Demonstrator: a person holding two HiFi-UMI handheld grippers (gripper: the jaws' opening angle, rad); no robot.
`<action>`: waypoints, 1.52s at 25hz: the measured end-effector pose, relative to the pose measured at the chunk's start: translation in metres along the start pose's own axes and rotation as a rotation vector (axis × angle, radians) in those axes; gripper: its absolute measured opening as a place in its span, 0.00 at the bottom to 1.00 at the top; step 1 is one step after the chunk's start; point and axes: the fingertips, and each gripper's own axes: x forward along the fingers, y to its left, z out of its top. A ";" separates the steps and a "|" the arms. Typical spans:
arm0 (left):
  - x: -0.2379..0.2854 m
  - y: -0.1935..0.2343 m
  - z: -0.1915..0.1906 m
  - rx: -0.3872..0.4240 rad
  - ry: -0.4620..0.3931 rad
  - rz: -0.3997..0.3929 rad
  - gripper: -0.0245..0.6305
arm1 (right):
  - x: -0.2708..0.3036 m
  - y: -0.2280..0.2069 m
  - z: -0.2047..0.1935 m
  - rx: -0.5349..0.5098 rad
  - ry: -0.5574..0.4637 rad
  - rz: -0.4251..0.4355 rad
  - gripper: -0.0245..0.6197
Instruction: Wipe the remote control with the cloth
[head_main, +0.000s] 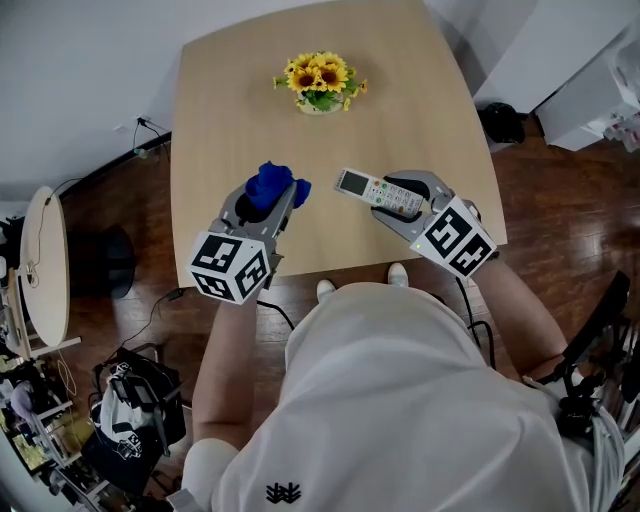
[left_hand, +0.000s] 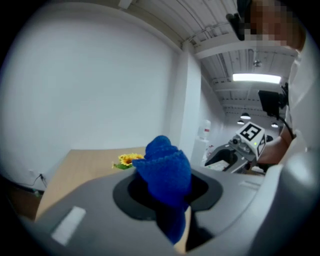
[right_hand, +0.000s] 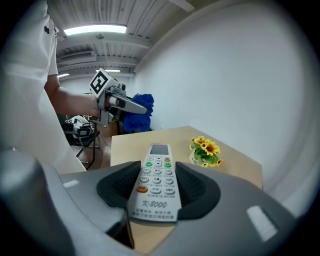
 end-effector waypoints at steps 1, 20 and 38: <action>-0.009 0.006 -0.002 -0.022 -0.007 0.019 0.26 | 0.001 -0.002 -0.005 0.013 0.006 -0.005 0.37; -0.077 -0.049 -0.065 -0.194 0.066 -0.010 0.26 | 0.131 -0.044 -0.173 0.241 0.251 -0.124 0.37; -0.114 -0.033 -0.083 -0.185 0.122 -0.030 0.26 | 0.155 -0.038 -0.212 0.280 0.366 -0.180 0.38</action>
